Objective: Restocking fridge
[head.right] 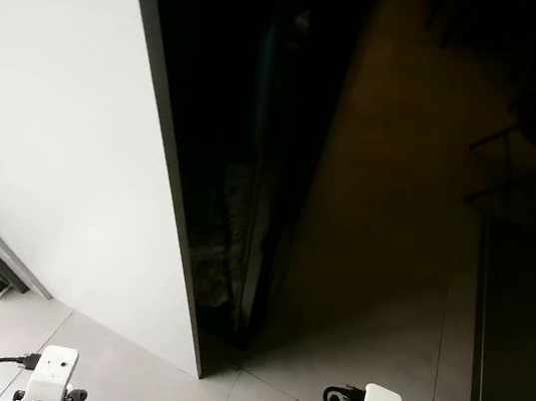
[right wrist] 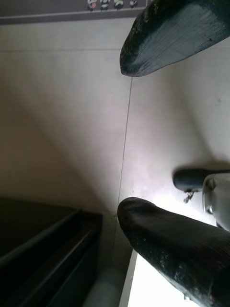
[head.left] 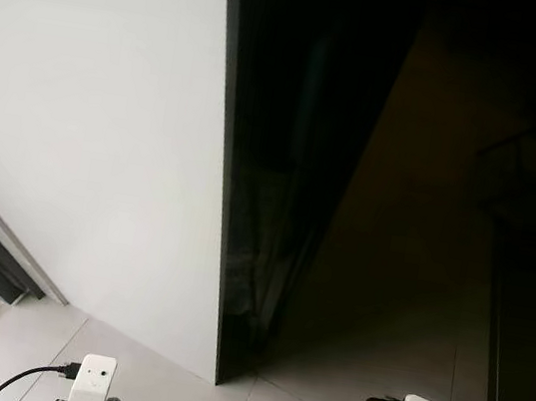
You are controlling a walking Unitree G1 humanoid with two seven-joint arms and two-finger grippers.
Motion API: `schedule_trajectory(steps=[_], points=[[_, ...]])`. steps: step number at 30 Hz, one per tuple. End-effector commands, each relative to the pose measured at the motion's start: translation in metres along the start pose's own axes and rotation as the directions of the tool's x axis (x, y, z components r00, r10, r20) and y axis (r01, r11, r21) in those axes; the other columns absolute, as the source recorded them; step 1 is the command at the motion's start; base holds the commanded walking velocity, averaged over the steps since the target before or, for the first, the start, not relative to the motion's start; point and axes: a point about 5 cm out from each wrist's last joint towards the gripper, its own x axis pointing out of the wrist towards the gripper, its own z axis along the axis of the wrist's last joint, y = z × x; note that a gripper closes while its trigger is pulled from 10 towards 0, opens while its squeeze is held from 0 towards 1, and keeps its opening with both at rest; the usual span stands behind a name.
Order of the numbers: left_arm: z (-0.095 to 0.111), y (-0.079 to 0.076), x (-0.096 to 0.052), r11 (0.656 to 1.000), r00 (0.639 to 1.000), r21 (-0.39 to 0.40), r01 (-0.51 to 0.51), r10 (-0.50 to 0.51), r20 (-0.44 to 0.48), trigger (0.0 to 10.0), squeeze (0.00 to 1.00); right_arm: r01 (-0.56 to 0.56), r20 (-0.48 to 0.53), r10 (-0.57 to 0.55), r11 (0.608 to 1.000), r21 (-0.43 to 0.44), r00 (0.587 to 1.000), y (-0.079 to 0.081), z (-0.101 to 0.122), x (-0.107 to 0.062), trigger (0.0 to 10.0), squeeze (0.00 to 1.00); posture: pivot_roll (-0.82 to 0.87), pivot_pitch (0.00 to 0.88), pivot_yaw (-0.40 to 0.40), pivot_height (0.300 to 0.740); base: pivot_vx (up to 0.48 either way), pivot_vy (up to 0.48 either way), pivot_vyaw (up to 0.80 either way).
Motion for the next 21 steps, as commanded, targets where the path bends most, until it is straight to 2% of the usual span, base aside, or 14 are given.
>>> schedule_trajectory(steps=[1, 12, 19, 21], points=[[-0.010, 0.003, -0.002, 1.000, 1.000, 0.008, -0.003, 0.003, -0.031, 10.0, 0.00, -0.002, 0.013, 0.002, 1.000, 0.006, 1.000, 0.003, 0.002, 0.001, 10.0, 0.00, 0.03, 0.078, -0.007, 0.740, 0.000, 0.000, 0.00], [-0.011, 0.002, -0.002, 1.000, 0.999, 0.014, 0.004, -0.003, -0.036, 10.0, 0.00, -0.013, 0.100, 0.013, 1.000, 0.005, 0.995, 0.007, 0.025, 0.007, 10.0, 0.00, 0.04, 0.035, -0.010, 0.740, 0.000, 0.196, 0.00], [-0.010, 0.002, -0.002, 1.000, 0.999, 0.028, 0.009, -0.008, -0.039, 10.0, 0.00, -0.002, 0.132, 0.003, 1.000, -0.012, 0.991, 0.007, 0.031, 0.008, 10.0, 0.00, 0.03, 0.034, -0.001, 0.740, 0.000, 0.307, 0.00], [-0.007, 0.003, -0.001, 0.999, 0.999, 0.031, 0.009, -0.008, -0.033, 10.0, 0.00, 0.027, 0.197, -0.027, 1.000, 0.008, 0.980, 0.003, 0.043, 0.009, 10.0, 0.00, 0.03, 0.054, 0.005, 0.740, 0.000, 0.307, 0.00]])
